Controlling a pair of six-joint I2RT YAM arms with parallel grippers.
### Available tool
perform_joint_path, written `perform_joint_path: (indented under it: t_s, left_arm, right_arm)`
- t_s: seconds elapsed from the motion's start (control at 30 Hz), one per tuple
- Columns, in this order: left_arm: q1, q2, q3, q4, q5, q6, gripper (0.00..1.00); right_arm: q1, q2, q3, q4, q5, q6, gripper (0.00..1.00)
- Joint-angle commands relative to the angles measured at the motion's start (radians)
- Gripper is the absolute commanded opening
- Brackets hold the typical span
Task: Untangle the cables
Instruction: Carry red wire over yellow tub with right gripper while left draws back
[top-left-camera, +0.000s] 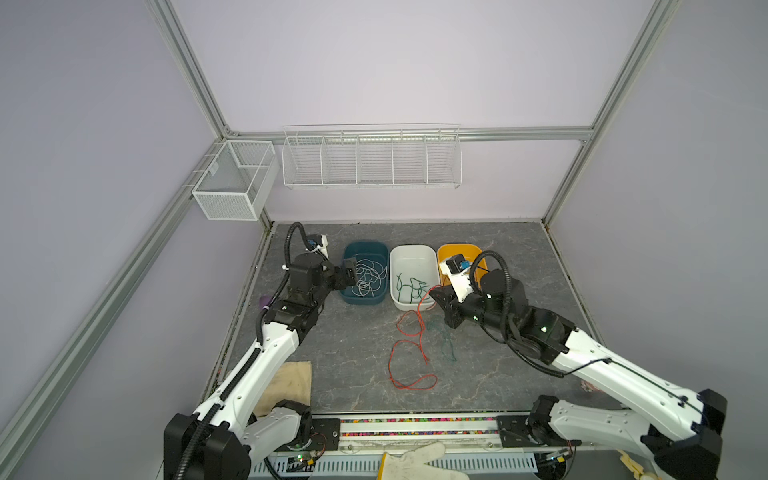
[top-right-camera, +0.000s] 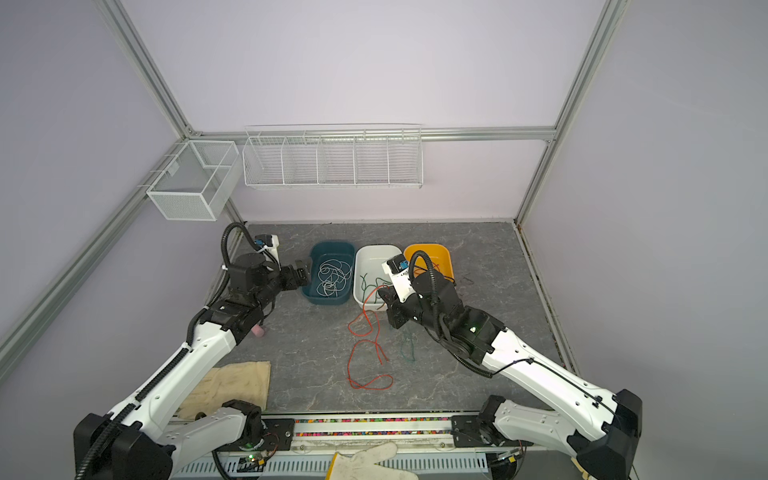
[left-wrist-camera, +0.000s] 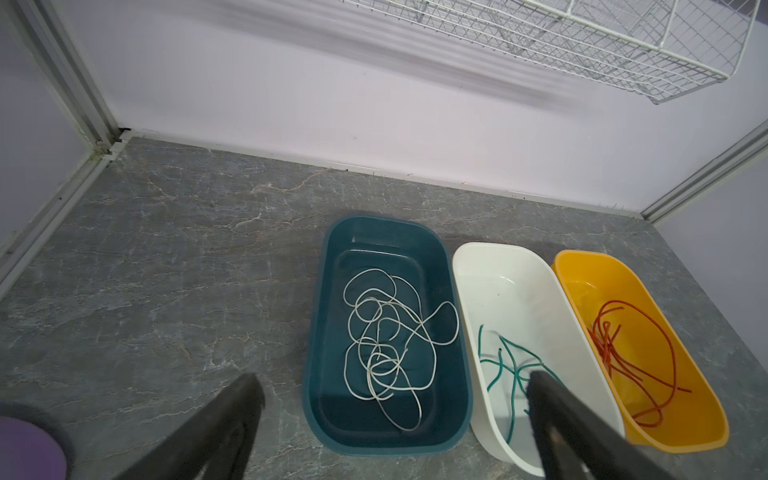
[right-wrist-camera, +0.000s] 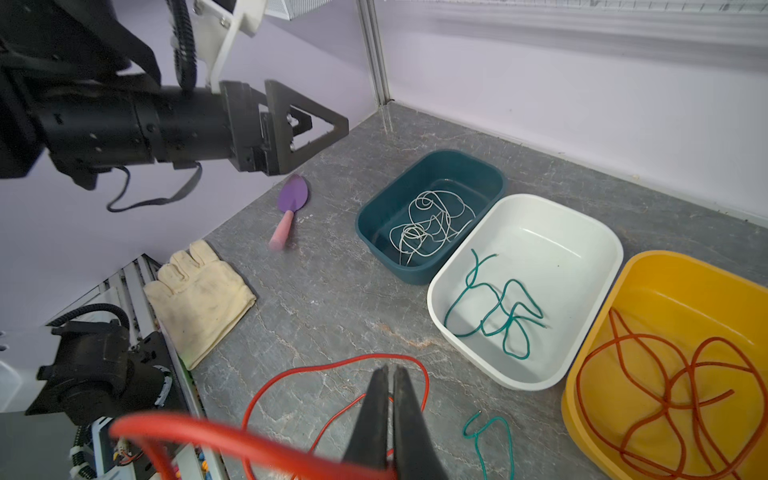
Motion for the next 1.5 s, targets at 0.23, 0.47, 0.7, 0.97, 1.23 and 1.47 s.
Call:
perform_joint_path:
  t_s: [0.23,0.47,0.7,0.97,1.23,1.47]
  left_arm:
    - [0.004,-0.071,-0.041,0.018,-0.211,-0.015,0.99]
    - [-0.048,-0.086,-0.061,0.017,-0.325,0.041,0.99]
    - [-0.060,-0.086,-0.058,-0.003,-0.358,0.024,0.99]
    - [-0.106,-0.055,-0.039,-0.033,-0.398,0.050,0.99]
    - [-0.163,-0.035,-0.018,-0.062,-0.477,0.106,0.99]
    - [-0.163,-0.026,-0.008,-0.072,-0.456,0.094,0.99]
  right_arm:
    - [-0.003,-0.030,0.256,-0.287,0.171,-0.104,0.07]
    - [-0.050,0.065,0.391,-0.415,0.449,-0.132,0.06]
    - [-0.245,0.159,0.442,-0.434,0.408,-0.037,0.07]
    - [-0.386,0.325,0.521,-0.405,0.374,0.019,0.07]
    - [-0.469,0.475,0.586,-0.394,0.373,0.042,0.07]
    - [-0.488,0.581,0.610,-0.376,0.429,0.033,0.07]
